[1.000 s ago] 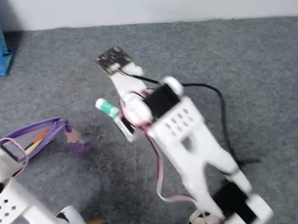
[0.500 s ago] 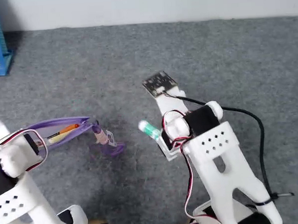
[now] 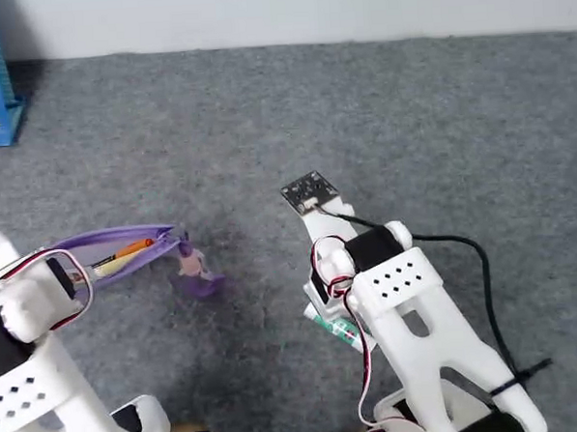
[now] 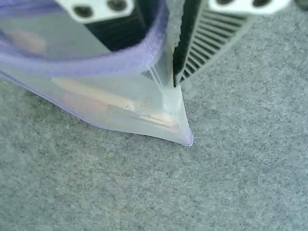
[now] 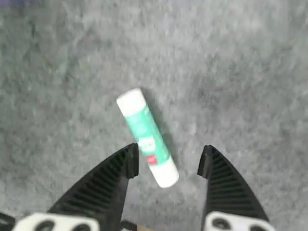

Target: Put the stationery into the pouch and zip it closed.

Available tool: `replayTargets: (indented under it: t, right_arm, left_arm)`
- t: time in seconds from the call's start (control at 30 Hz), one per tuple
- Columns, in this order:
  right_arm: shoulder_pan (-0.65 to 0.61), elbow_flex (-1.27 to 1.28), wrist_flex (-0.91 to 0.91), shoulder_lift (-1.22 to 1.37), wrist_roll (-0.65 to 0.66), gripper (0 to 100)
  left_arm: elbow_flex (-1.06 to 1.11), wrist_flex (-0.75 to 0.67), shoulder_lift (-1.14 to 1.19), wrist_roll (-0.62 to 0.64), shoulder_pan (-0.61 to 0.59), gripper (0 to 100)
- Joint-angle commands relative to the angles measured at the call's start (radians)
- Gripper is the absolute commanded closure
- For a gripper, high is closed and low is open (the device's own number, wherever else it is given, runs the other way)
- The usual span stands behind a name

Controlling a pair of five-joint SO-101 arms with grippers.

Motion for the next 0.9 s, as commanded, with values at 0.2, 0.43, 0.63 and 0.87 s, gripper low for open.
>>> replayTargets:
  t: [0.2, 0.43, 0.63, 0.87]
  right_arm:
    - [-0.174, 0.101, -0.176, 0.099, 0.000, 79.7]
    - [-0.189, 0.163, -0.360, 0.257, 0.000, 79.9]
    - [-0.188, 0.163, -0.390, 0.369, 0.005, 99.8]
    - [-0.194, 0.164, -0.257, 0.213, 0.005, 99.1]
  left_arm:
    - [-0.024, 0.018, -0.006, 0.000, 0.006, 99]
    - [-0.022, 0.018, -0.006, 0.000, 0.003, 99]
    - [0.021, 0.018, -0.006, 0.000, 0.006, 99]
    - [0.064, 0.017, -0.006, 0.000, 0.008, 99]
